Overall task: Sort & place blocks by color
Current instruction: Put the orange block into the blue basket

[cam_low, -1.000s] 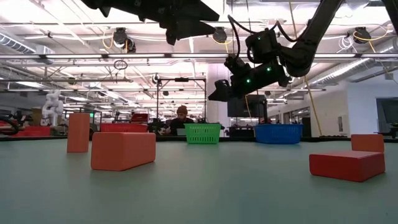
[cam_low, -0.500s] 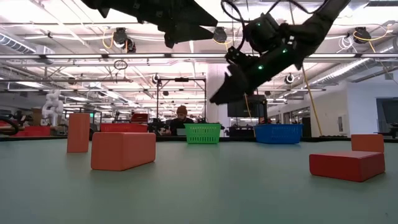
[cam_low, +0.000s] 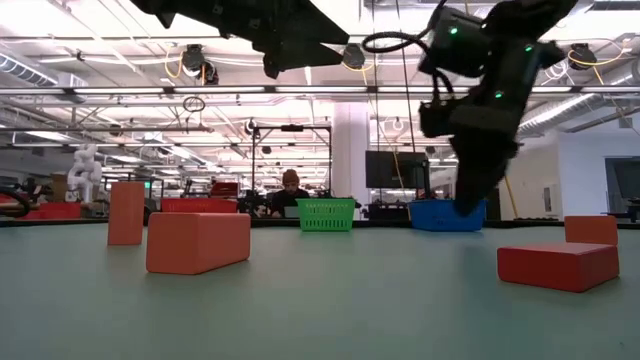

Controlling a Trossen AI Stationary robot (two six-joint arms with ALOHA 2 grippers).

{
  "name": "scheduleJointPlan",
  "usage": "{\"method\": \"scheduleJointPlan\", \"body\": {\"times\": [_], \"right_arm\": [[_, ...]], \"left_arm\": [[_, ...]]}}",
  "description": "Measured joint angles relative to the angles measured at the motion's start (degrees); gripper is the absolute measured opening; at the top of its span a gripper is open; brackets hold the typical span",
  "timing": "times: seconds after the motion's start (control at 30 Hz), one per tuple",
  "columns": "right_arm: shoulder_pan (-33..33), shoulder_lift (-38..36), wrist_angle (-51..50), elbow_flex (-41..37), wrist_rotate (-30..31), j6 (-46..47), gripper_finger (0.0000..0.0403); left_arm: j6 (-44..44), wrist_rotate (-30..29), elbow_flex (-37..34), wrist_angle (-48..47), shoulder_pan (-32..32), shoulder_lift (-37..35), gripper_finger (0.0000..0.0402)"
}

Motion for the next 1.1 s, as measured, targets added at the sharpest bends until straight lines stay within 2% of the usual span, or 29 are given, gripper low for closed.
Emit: {"method": "scheduleJointPlan", "body": {"times": [0.23,0.4,0.5,0.83,1.1], "right_arm": [[2.01,-6.41,-15.49,0.0,-0.04,15.9,0.0265],[3.79,-10.16,-28.01,0.0,0.04,24.28,0.0265],[5.65,-11.11,-31.47,0.0,-0.07,28.2,0.0265],[11.41,-8.9,-30.92,-0.09,-0.04,32.54,0.0265],[12.46,-8.26,-24.06,-5.37,0.05,32.96,0.0265]], "left_arm": [[0.02,0.0,0.0,-1.35,-0.95,-0.5,0.0212],[0.24,0.0,0.0,-1.99,-1.41,-0.48,0.0212],[0.18,0.02,0.0,-2.07,-1.42,-0.48,0.0212],[-0.26,0.0,0.0,-2.08,-1.38,-0.48,0.0212],[-0.42,0.0,0.0,-2.03,-1.44,-0.48,0.0212]]}}
